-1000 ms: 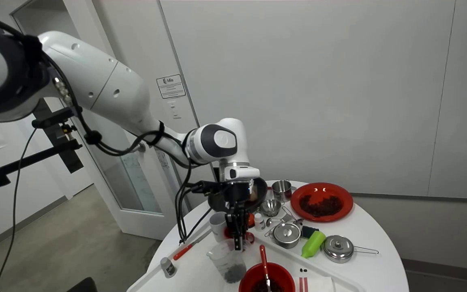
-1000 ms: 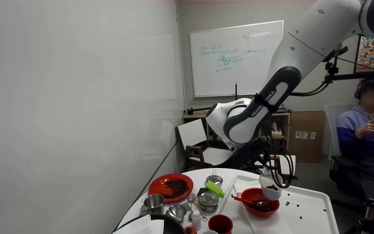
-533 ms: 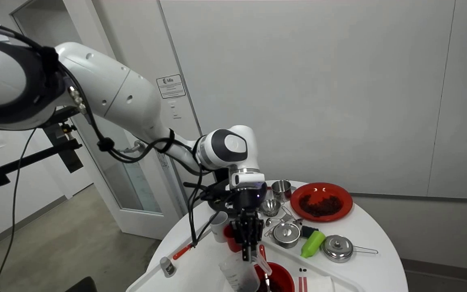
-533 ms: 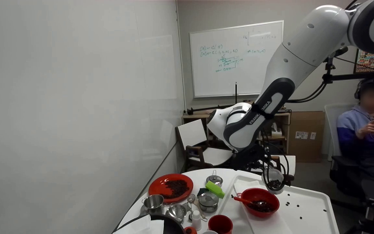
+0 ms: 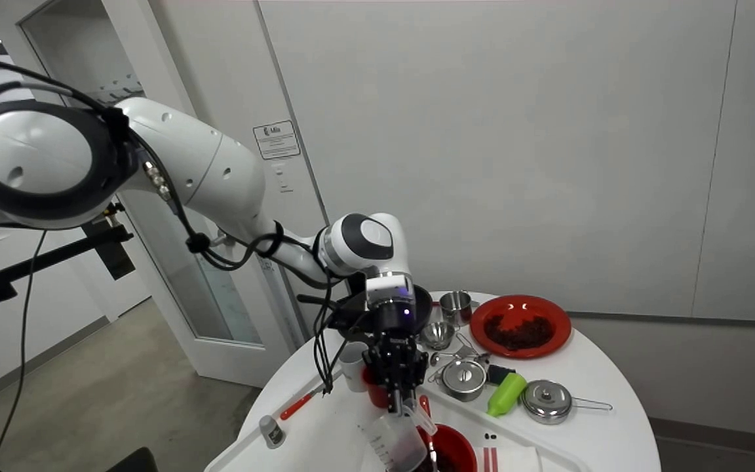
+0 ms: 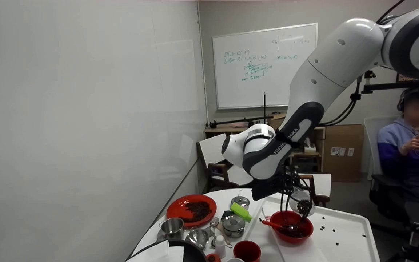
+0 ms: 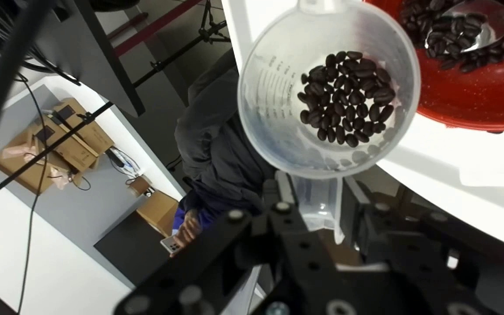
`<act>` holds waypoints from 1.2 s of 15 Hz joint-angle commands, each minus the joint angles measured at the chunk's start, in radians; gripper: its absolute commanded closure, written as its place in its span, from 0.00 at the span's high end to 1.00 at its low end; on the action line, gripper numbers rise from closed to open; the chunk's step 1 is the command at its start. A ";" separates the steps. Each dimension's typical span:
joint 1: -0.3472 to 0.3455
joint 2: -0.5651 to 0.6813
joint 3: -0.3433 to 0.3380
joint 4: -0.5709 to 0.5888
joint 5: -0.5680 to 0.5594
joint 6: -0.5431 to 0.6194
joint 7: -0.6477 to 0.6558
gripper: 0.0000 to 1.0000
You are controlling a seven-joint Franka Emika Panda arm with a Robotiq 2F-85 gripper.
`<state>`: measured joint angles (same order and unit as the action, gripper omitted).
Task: Pour contents from the jug into the red bowl.
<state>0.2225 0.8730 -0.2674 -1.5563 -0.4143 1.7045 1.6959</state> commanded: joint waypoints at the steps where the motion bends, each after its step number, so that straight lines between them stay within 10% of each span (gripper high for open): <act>1: 0.019 0.071 -0.008 0.101 -0.045 -0.106 0.133 0.10; 18: -0.040 0.286 -0.030 0.463 -0.066 -0.416 0.475 0.10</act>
<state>0.1938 1.0863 -0.2864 -1.2199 -0.4616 1.3721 2.1269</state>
